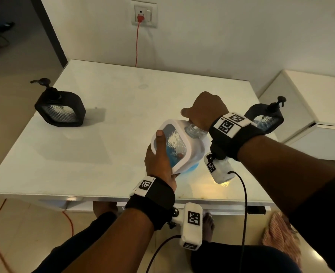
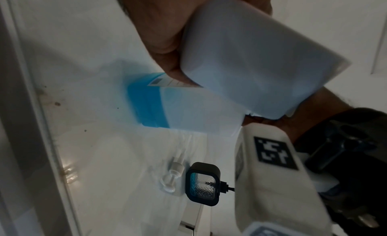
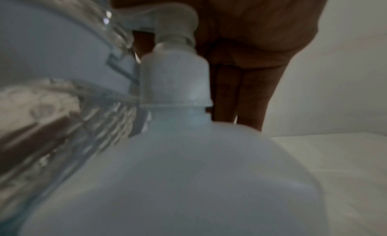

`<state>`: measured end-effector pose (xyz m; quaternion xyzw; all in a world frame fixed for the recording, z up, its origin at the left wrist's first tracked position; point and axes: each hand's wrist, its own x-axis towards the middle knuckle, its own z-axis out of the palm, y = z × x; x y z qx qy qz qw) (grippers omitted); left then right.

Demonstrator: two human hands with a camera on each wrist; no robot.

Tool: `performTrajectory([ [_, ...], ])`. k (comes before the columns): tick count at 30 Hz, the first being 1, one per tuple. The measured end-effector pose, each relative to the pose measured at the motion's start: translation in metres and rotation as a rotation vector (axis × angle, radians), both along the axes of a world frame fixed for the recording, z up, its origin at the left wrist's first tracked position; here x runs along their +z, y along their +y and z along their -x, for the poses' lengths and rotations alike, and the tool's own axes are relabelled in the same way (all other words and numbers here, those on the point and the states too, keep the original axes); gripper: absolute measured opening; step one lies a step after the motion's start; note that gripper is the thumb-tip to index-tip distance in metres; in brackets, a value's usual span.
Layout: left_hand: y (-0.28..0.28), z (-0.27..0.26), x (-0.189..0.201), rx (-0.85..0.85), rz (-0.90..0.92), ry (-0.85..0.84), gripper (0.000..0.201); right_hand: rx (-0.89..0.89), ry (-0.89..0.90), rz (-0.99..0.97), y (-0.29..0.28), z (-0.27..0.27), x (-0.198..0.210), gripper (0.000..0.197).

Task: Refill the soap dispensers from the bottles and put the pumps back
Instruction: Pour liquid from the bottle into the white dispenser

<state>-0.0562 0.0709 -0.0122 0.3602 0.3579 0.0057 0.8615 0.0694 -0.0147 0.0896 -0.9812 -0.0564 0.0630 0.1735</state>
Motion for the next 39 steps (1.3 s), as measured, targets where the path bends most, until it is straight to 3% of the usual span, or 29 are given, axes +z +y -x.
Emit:
performTrajectory([
  [8,-0.0008,0.0015,-0.0004,-0.013,-0.013,-0.022,0.052,0.007,0.143,-0.11,-0.0034,-0.0036,0.0052,0.042],
  [12,0.0006,0.0,-0.0033,-0.007,-0.011,-0.021,0.055,-0.001,0.079,-0.07,-0.0035,-0.0036,0.0033,0.032],
  [17,0.0011,0.0032,-0.0071,-0.007,-0.034,-0.019,0.055,0.004,0.031,-0.035,-0.0018,-0.0008,0.0,0.033],
  [26,0.001,0.0034,-0.0032,-0.022,-0.037,-0.005,0.05,0.038,0.112,-0.113,-0.005,-0.0034,0.0022,0.064],
  [34,0.0014,0.0039,-0.0042,0.004,-0.022,-0.032,0.047,0.06,0.01,-0.023,-0.0023,-0.0033,-0.0027,0.051],
  [39,0.0004,0.0053,-0.0027,-0.001,-0.024,-0.013,0.051,0.083,0.086,-0.099,-0.0033,0.0013,0.0038,0.071],
])
